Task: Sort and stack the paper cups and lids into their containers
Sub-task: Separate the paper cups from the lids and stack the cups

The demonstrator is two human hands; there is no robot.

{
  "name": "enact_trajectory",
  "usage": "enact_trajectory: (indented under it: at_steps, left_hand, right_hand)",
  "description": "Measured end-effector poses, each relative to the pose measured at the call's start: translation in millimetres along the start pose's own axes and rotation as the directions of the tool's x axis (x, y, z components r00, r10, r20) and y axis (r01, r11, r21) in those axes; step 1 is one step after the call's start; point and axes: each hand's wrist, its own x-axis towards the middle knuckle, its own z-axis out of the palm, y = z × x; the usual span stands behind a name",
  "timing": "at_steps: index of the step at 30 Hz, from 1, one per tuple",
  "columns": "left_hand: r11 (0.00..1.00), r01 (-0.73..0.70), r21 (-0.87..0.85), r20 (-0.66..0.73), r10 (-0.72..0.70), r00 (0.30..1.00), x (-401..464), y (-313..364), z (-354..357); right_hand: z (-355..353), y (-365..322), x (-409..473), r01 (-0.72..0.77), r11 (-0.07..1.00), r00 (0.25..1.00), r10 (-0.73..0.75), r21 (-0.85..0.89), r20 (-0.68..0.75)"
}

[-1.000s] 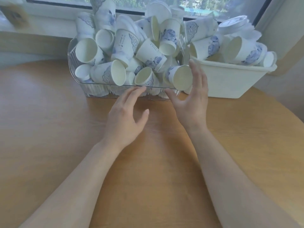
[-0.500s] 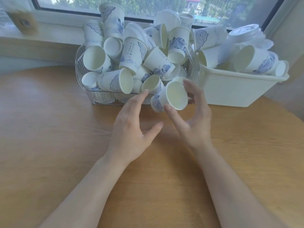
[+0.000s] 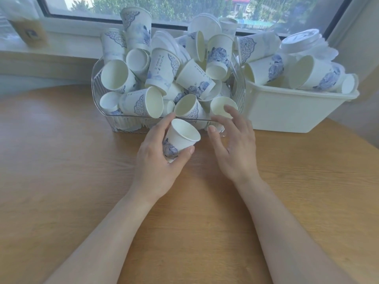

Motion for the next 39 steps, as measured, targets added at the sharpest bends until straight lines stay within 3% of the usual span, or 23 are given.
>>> enact_trajectory:
  at_steps: [6, 12, 19, 26, 31, 39]
  left_hand:
    - [1.0, 0.021, -0.021, 0.026, -0.02, 0.999, -1, 0, 1]
    - [0.999, 0.04, -0.014, 0.051, -0.04, 0.998, -2, 5, 0]
    - [0.998, 0.055, -0.008, 0.075, -0.054, 0.996, -2, 7, -2]
    - [0.998, 0.059, -0.016, 0.082, -0.058, 0.995, -2, 6, -1]
    - [0.999, 0.037, -0.02, 0.085, -0.036, 0.996, -2, 5, -1]
    - [1.0, 0.02, -0.001, 0.097, -0.02, 0.995, -2, 4, 0]
  right_hand:
    - [2, 9, 4, -0.002, 0.991, 1.0, 0.004, -0.131, 0.017]
    - [6, 8, 3, 0.049, 0.991, 0.999, -0.049, -0.126, 0.002]
    - [2, 5, 3, 0.147, 0.988, 0.973, -0.153, -0.043, -0.173]
    - [-8, 2, 2, 0.199, 0.976, 0.923, -0.157, 0.088, -0.35]
    - [-11, -2, -1, 0.198, 0.963, 0.923, -0.12, 0.183, -0.365]
    - [-3, -14, -7, 0.134, 0.917, 0.977, -0.06, 0.374, -0.204]
